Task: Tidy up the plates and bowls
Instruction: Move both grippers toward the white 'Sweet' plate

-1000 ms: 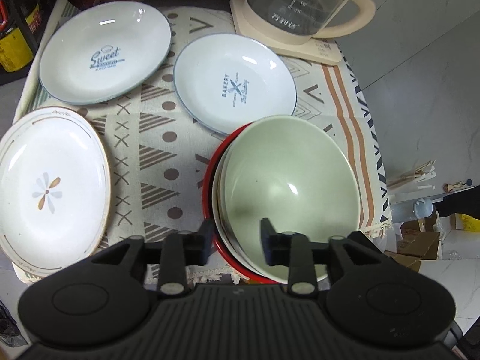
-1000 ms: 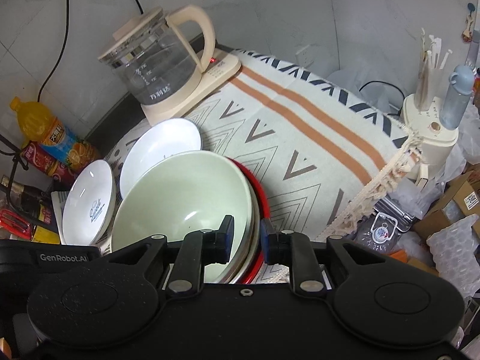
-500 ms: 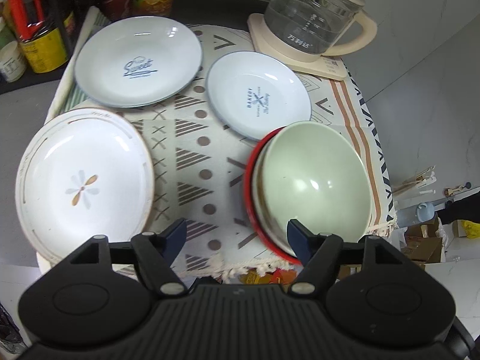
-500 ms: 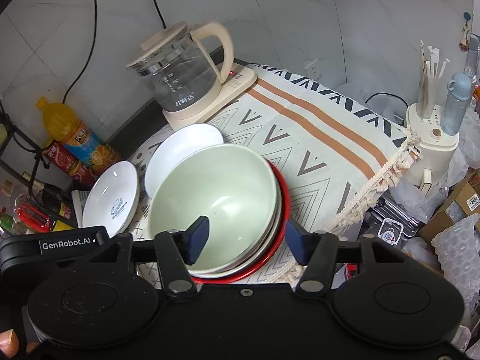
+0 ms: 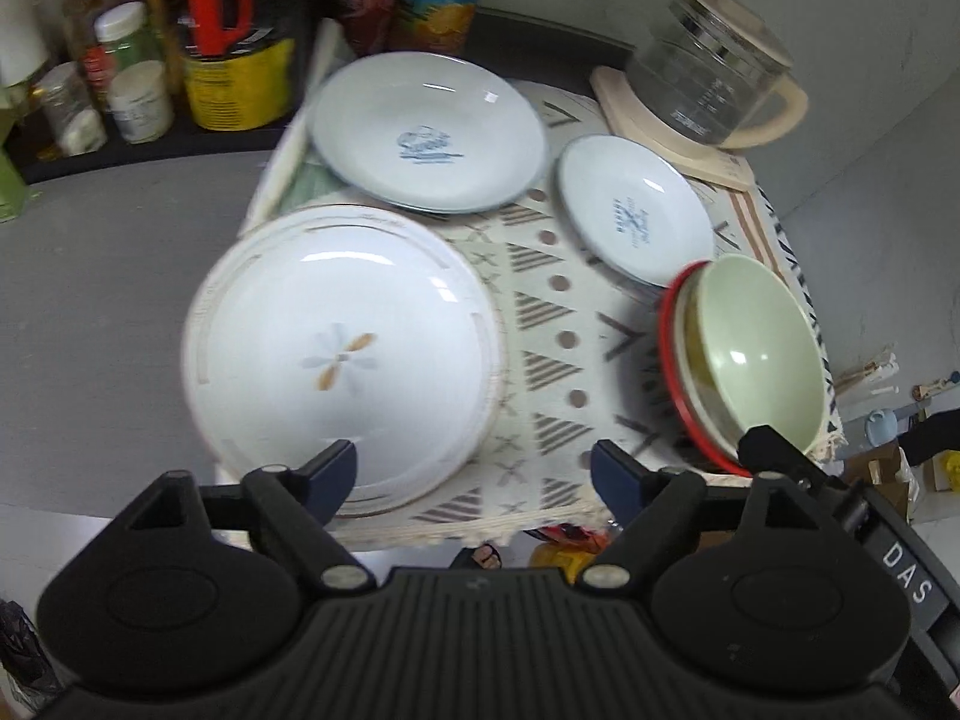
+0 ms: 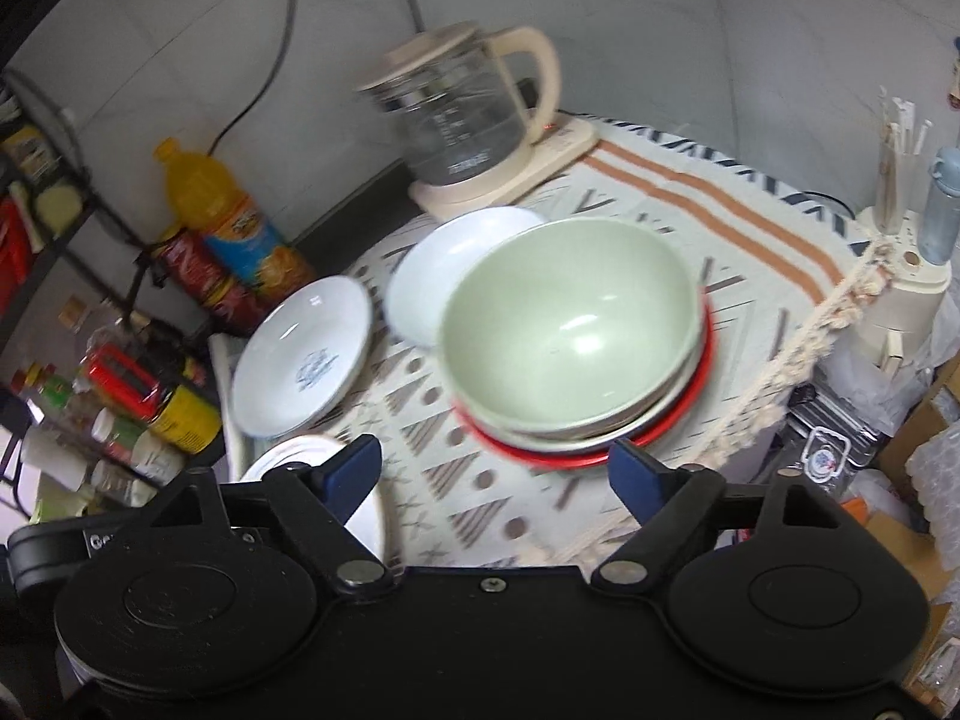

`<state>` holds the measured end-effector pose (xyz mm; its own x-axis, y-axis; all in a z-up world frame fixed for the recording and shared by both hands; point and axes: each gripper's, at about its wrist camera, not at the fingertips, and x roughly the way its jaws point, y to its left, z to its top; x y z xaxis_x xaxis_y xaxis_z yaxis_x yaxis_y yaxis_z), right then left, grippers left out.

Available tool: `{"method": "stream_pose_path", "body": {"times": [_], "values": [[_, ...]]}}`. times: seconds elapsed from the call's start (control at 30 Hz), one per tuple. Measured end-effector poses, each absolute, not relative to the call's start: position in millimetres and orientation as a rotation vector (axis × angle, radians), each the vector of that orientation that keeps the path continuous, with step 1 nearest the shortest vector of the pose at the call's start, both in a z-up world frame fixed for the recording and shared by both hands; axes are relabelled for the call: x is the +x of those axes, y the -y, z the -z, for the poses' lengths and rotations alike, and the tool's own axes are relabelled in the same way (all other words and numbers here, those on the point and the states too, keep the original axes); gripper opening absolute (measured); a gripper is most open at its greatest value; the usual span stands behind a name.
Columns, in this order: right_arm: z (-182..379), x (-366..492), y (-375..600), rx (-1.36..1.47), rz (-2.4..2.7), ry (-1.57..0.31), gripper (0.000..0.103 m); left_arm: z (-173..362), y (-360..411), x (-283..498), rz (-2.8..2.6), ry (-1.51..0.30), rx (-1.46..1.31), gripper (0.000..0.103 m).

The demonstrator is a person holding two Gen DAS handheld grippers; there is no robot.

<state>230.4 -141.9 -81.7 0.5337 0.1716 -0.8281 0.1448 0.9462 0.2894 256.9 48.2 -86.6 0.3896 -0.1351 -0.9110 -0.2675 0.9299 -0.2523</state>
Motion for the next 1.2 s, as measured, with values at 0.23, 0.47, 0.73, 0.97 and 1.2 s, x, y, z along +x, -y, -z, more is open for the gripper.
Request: {"method": "stream_pose_path", "body": {"times": [0.23,0.47,0.73,0.97,1.2], "values": [[81.0,217.5,91.5,0.272,-0.096,-1.035,0.098,82.6,-91.8,235.1,-0.117,-1.155,-0.436,0.089],[76.5,210.3,61.7,0.204,-0.144,-1.037,0.101,81.2,-122.1,222.9,-0.144,-1.147,-0.442,0.089],[78.3,207.6,36.6,0.142,-0.18,-1.051,0.103,84.8,-153.4,213.0,-0.177,-1.158,-0.472,0.09],[82.7,206.7,23.5,0.114,-0.187,-1.076,0.103,84.2,-172.5,209.1,-0.201,-1.149,-0.505,0.09],[84.5,212.9,13.2,0.078,-0.205,-1.089,0.103,82.4,-180.9,216.7,-0.196,-1.127,-0.527,0.089]]}}
